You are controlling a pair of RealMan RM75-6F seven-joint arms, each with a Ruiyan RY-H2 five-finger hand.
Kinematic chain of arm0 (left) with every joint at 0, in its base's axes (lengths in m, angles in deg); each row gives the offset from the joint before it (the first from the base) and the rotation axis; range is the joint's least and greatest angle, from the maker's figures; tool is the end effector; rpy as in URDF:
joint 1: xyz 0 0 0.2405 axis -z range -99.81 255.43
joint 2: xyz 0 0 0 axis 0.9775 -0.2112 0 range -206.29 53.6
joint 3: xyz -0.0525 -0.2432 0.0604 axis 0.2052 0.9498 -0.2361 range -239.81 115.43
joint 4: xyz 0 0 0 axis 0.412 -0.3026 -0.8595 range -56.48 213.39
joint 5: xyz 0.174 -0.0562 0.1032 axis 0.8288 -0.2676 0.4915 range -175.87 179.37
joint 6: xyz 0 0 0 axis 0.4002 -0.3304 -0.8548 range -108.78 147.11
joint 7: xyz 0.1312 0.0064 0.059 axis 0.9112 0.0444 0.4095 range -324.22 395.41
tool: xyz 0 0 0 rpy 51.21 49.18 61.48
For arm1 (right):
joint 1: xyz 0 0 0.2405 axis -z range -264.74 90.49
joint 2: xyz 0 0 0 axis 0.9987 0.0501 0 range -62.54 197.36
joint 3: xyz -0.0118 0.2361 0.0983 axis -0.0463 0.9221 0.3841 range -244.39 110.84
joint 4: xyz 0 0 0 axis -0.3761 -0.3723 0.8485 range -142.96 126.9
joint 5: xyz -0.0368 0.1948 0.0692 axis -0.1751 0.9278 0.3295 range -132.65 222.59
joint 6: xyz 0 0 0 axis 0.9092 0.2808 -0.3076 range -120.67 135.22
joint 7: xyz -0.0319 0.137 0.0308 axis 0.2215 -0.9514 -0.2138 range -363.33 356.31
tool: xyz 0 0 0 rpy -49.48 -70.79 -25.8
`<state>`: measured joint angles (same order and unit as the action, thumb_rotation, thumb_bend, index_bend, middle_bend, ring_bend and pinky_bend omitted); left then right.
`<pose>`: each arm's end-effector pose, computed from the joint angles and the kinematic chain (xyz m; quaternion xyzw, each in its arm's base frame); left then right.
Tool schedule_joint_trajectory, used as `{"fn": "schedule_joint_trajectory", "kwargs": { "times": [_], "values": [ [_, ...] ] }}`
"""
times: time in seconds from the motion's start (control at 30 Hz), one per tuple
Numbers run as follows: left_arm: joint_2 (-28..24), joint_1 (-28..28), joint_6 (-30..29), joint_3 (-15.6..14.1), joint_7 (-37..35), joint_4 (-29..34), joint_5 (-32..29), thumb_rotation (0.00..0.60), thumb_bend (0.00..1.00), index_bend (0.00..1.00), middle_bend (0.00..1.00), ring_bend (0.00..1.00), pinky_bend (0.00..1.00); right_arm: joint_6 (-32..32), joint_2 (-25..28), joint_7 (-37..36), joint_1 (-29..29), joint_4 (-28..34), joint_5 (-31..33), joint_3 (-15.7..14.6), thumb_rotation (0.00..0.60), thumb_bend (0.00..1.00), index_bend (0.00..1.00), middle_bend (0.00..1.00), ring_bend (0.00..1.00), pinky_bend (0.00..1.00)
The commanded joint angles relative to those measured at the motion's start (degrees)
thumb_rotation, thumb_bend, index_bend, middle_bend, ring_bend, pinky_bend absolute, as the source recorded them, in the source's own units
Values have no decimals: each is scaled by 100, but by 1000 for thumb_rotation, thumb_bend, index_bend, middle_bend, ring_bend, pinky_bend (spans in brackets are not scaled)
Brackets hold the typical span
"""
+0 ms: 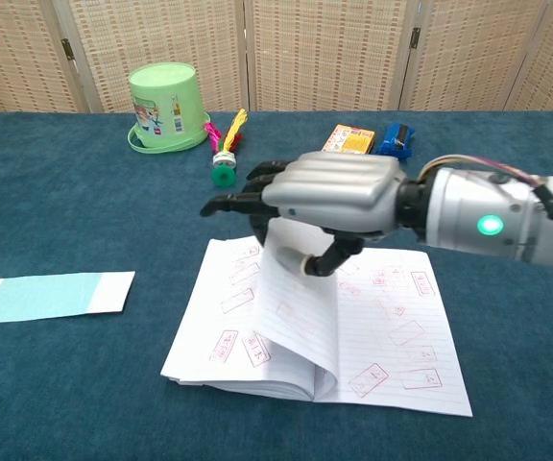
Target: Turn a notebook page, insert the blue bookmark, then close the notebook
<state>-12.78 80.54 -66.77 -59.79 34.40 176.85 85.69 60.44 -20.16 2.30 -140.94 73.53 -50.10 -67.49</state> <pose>-0.3015 0.1664 0.1553 -0.5539 -0.4382 -0.4074 0.5790 -0.0884 -0.3091 -0.0430 0.8843 -0.1551 0.3837 0.2164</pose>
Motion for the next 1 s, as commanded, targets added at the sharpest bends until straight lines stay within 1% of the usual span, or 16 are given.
{"fn": "schedule_joint_trajectory", "kwargs": {
  "times": [0.03, 0.17, 0.27, 0.3, 0.37, 0.43, 0.53, 0.67, 0.8, 0.93, 1.0],
  "values": [
    [4, 3, -11, -5, 21, 23, 28, 600, 225, 150, 39, 83, 160, 288, 397, 47, 297, 273, -131, -264, 600, 528, 0, 470, 162, 0],
    [-6, 8, -33, -8, 55, 70, 75, 600, 225, 150, 39, 83, 160, 373, 764, 58, 554, 435, -154, -527, 600, 522, 0, 474, 190, 0],
    [-17, 5, -46, -9, 71, 96, 90, 600, 225, 150, 39, 83, 161, 471, 953, 23, 715, 467, -187, -651, 600, 508, 0, 474, 217, 0],
    [-19, 6, -47, -8, 76, 102, 91, 600, 225, 150, 39, 83, 160, 555, 990, -27, 765, 455, -228, -672, 600, 487, 0, 460, 222, 2],
    [-28, 11, -43, -5, 89, 119, 91, 600, 225, 150, 39, 83, 160, 838, 1025, -222, 872, 357, -395, -704, 600, 371, 0, 369, 225, 17],
    [-37, 19, -42, 4, 110, 138, 90, 600, 225, 150, 39, 83, 160, 1152, 1061, -427, 981, 217, -583, -732, 600, 275, 0, 300, 225, 31],
    [-49, 34, -37, 10, 139, 177, 105, 600, 225, 150, 39, 83, 160, 1544, 1088, -603, 1109, 44, -827, -749, 600, 198, 0, 265, 225, 38],
    [-58, 48, -33, 20, 194, 228, 106, 600, 226, 150, 39, 83, 160, 1896, 1142, -748, 1260, -113, -1051, -787, 600, 183, 0, 261, 225, 45],
    [-67, 61, -31, 18, 249, 282, 132, 600, 226, 150, 39, 83, 160, 2012, 1116, -877, 1333, -220, -1208, -840, 600, 182, 0, 261, 225, 56],
    [-80, 62, -37, 22, 285, 324, 125, 600, 225, 150, 39, 83, 161, 2255, 917, -1227, 1382, -467, -1537, -954, 600, 183, 6, 263, 255, 103],
    [-82, 70, -22, 22, 308, 340, 115, 600, 225, 150, 39, 83, 161, 2223, 786, -1294, 1415, -634, -1618, -1034, 600, 182, 17, 284, 272, 114]
  ]
}}
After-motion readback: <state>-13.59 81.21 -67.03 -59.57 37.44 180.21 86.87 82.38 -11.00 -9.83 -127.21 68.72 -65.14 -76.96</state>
